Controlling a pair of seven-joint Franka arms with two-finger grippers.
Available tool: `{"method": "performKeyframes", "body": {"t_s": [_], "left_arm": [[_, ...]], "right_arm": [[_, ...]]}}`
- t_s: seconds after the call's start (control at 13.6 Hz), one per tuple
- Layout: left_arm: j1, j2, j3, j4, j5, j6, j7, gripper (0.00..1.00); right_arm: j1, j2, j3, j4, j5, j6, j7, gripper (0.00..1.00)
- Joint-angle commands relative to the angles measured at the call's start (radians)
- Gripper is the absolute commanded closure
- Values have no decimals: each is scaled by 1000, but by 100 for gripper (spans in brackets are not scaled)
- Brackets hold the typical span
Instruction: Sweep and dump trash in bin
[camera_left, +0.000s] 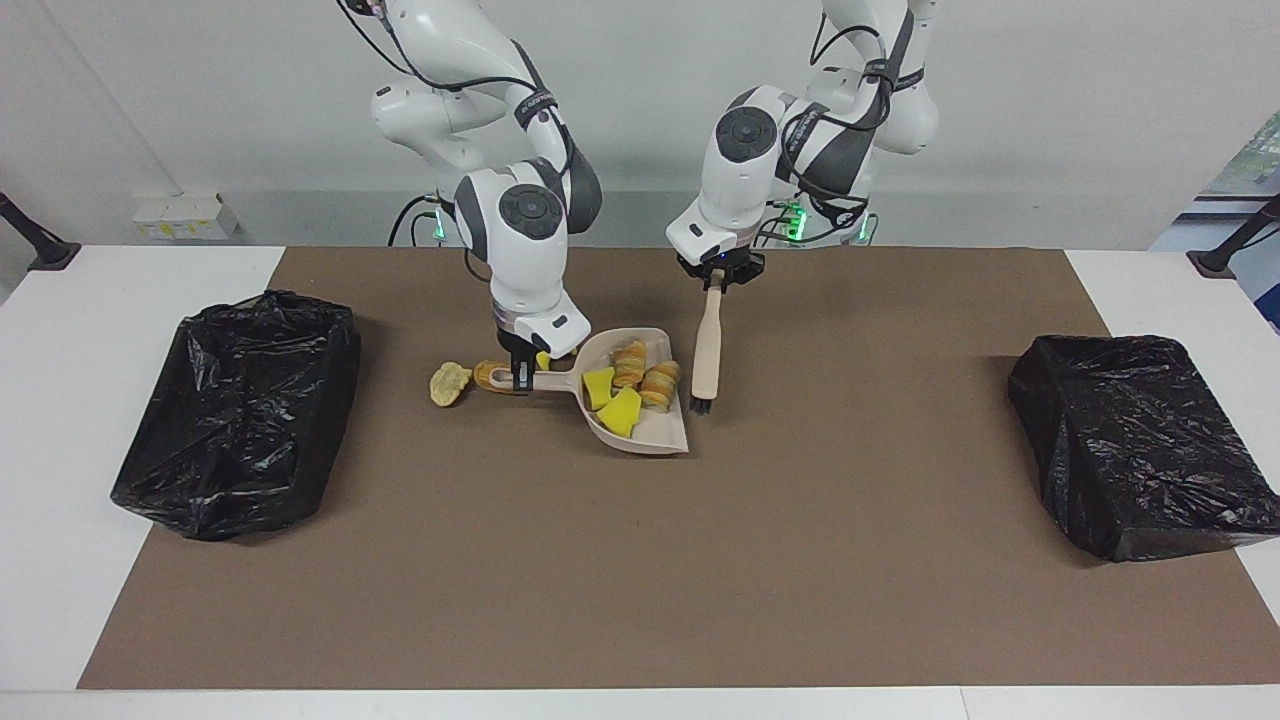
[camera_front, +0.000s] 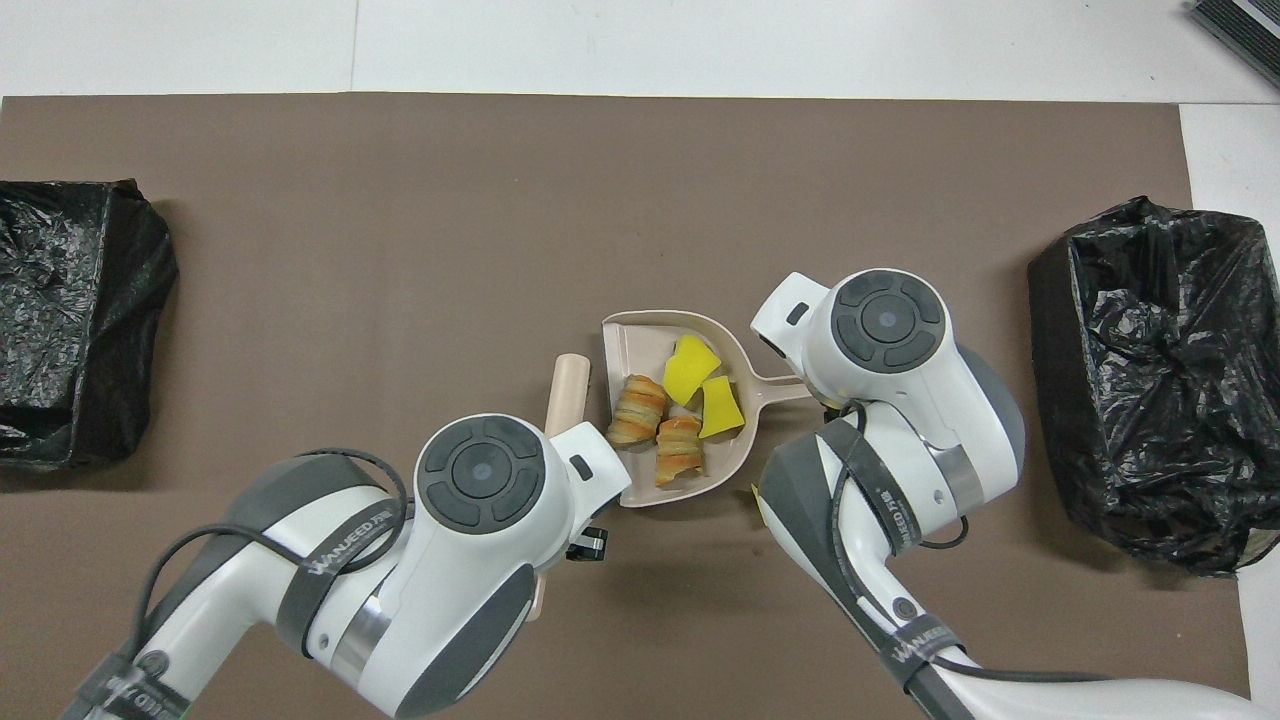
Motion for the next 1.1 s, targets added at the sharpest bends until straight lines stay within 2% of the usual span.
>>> {"method": "performKeyframes", "body": {"t_s": [0.0,0.07,0.29,0.44,0.51,0.73,1.03], "left_arm": [[28,-112,-2,-19,-9,-144,-60,100],[20,-138,-5,-41,-9,-174,-99,100],[-32,-247,-16,-182,-15,-137,-244,100],[-101,-336,-19,-303,-36,-61,-347,100],[-149,-355,-19,-344,-49,-21,-413,100],[-304,-350,-19,-440,-49,126,-545,100],[-420,-340,-19,-539,-67,301,-608,100]], "right_arm": [[-11,-25,9,4,5,-33,-27,100],[-12,-31,8,4,3,-37,-29,100],[-75,-43,6,58,6,-87,-99,100],[-124,-42,6,111,8,-146,-161,100],[-150,-45,6,121,8,-167,-191,100],[-261,-53,3,168,8,-220,-282,100],[-431,-37,2,233,5,-223,-488,100]]}}
